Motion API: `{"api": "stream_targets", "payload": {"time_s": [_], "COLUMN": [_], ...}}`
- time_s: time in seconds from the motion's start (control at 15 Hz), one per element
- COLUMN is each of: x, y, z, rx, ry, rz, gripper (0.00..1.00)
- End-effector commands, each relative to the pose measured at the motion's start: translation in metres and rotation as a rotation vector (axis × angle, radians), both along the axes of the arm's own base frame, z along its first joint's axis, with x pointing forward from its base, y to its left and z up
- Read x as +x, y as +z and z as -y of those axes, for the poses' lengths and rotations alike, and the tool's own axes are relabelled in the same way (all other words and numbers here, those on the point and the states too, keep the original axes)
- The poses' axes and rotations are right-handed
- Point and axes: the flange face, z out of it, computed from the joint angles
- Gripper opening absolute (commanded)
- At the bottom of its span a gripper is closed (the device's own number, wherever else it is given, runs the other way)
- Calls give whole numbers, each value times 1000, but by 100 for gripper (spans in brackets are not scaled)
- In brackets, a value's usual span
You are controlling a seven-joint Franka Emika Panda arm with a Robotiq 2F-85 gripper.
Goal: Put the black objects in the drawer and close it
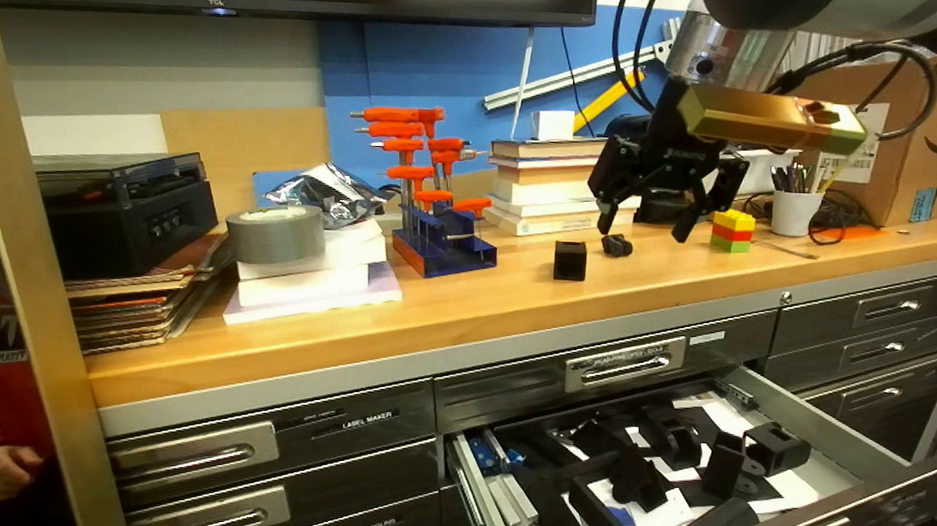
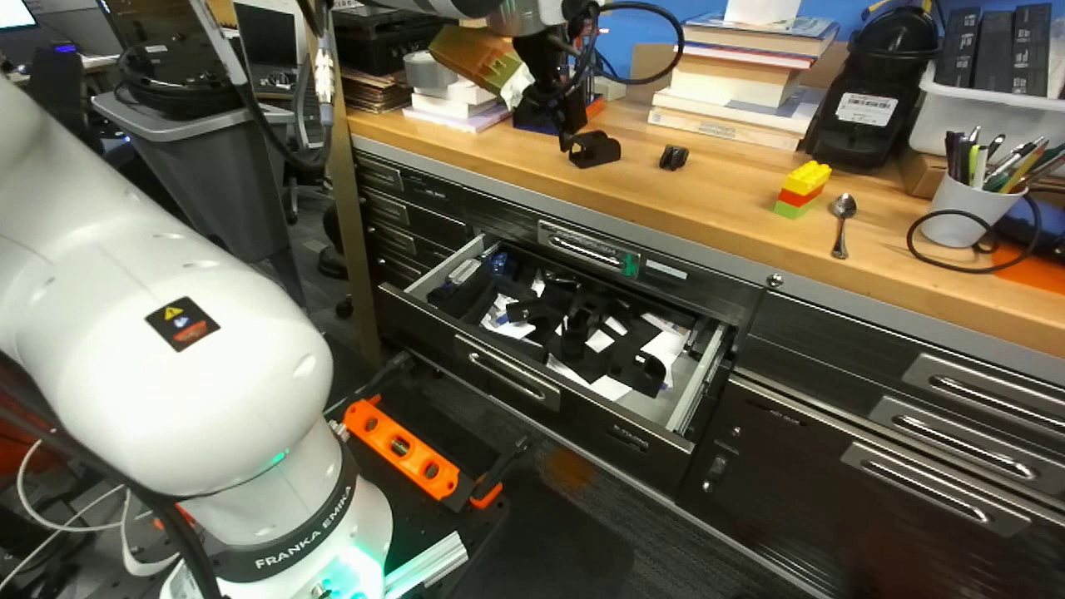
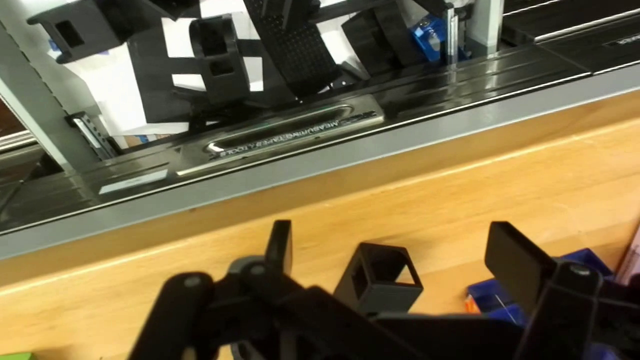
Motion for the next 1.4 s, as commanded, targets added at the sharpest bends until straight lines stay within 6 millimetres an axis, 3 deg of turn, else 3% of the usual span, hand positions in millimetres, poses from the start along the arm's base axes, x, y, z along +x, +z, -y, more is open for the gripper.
{"api": "stream_targets", "payload": {"time_s": [0.0,0.2,0.4,0.87,1.33], "x": [16,34,61,128,169], "y": [18,23,20,-20,-54], "z": [-22,-38,-42,-24,-14], "rx": [45,88,107,64,-78], "ry": [14,3,-34,-154,-239], "rz": [29,45,79,100,72], "gripper": [100,100,100,100,100]}}
